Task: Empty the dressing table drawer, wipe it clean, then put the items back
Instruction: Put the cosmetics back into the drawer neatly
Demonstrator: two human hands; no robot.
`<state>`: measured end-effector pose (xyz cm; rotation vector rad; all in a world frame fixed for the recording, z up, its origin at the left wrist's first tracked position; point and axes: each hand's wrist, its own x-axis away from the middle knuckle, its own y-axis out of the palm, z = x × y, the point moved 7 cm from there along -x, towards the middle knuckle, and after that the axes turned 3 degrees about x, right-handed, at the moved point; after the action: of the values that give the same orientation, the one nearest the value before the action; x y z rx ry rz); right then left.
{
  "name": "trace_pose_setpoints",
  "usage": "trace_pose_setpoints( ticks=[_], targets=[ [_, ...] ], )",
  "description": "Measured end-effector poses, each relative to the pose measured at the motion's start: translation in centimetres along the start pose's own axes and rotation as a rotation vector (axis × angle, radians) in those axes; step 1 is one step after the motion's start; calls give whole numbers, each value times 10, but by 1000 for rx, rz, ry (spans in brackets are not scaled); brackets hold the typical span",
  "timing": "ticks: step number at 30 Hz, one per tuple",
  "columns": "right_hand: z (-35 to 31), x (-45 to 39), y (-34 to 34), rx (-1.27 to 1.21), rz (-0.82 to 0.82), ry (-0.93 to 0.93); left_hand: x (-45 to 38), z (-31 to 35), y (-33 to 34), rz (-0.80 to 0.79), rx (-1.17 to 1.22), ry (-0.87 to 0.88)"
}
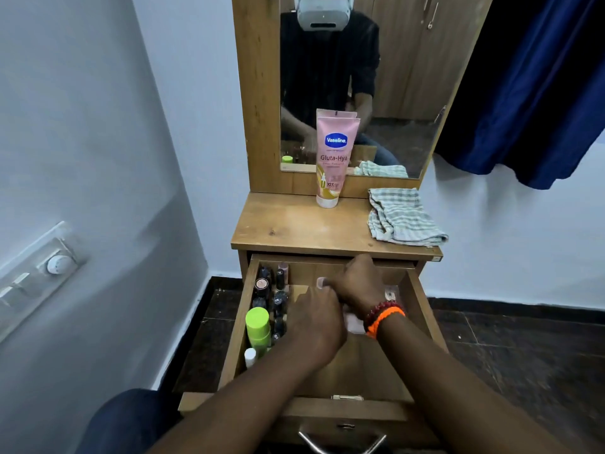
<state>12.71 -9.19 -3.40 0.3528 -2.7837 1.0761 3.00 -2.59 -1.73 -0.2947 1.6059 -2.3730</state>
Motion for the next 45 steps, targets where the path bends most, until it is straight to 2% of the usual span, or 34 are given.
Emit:
trace_pose_setpoints(
  ticks=[4,10,14,19,21,23,26,28,34,38,41,45],
  targets=[
    [12,-14,17,-52,-19,34,-14,0,9,-62,14,-32],
    [10,-17,17,-37,-57,55,-25,-4,11,-63,-8,-27],
    [8,-13,9,13,-21,-7,-20,-3,3,-73,-66,-35],
    [-38,2,-32,167,-63,-234,-24,0,-52,31,-3,-38],
    [-71,1,-68,114,33,-348,-39,-2,-80,102,97,-35],
    [-110,-1,-102,65,199,-491,-62,-10,-99,210,249,-42],
    [-164,-13,-138,112,452,-725,-100,-23,-108,367,498,-73],
    [-190,-31,-145,188,521,-822,-123,-27,-104,397,612,-95],
    [-219,-72,-128,402,481,-943,-177,-37,-74,360,756,-170],
    [-223,-81,-133,379,506,-978,-197,-38,-70,334,802,-132],
    [-222,-81,-141,372,513,-990,-201,-39,-72,288,768,-64],
    [-211,-66,-163,331,507,-943,-186,-29,-92,259,584,145]
  ],
)
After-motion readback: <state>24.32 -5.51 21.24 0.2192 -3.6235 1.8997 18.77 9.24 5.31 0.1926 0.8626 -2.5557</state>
